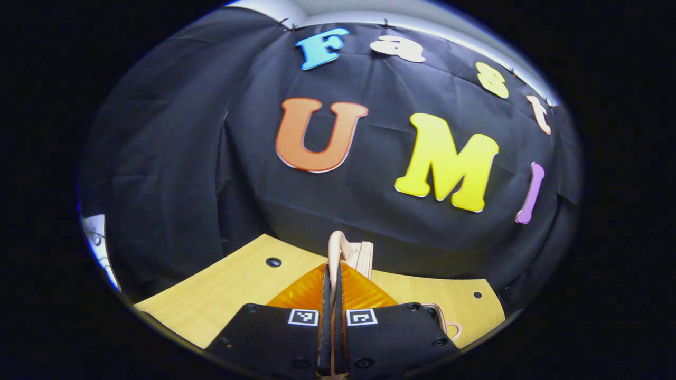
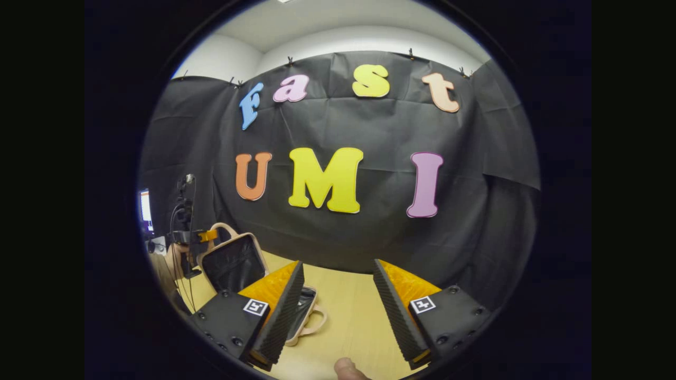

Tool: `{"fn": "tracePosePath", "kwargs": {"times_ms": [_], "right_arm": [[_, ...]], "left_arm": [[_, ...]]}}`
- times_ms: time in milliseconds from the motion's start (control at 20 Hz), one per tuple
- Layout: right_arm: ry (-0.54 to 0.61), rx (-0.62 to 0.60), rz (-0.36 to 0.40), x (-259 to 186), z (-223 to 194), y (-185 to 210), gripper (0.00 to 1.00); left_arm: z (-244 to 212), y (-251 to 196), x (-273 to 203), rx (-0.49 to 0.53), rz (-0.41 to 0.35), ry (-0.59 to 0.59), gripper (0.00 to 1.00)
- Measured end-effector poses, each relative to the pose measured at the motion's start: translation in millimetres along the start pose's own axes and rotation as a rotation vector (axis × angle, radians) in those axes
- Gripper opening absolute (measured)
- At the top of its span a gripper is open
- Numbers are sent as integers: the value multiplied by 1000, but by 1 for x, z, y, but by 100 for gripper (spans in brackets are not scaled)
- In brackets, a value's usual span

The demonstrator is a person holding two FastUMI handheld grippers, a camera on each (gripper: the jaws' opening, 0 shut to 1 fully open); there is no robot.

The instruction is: First open the suitcase, pack the skin care products into it, and then close the suitcase.

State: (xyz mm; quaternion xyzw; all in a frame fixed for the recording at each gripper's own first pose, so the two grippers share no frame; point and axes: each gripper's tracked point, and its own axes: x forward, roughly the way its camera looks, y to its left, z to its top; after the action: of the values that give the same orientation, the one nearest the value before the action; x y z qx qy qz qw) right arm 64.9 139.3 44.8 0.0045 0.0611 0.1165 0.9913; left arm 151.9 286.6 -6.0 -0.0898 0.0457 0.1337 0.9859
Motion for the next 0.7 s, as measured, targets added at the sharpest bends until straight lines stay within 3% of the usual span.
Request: {"fn": "tracePosePath", "kwargs": {"times_ms": [350, 700], "right_arm": [[-10, -29, -17, -15, -5, -23, 79], [57, -16, -33, -27, -31, -55, 77]], "left_arm": [[-25, -129, -20, 144, -98, -31, 5], [-115, -235, -16, 292, -184, 38, 6]]}}
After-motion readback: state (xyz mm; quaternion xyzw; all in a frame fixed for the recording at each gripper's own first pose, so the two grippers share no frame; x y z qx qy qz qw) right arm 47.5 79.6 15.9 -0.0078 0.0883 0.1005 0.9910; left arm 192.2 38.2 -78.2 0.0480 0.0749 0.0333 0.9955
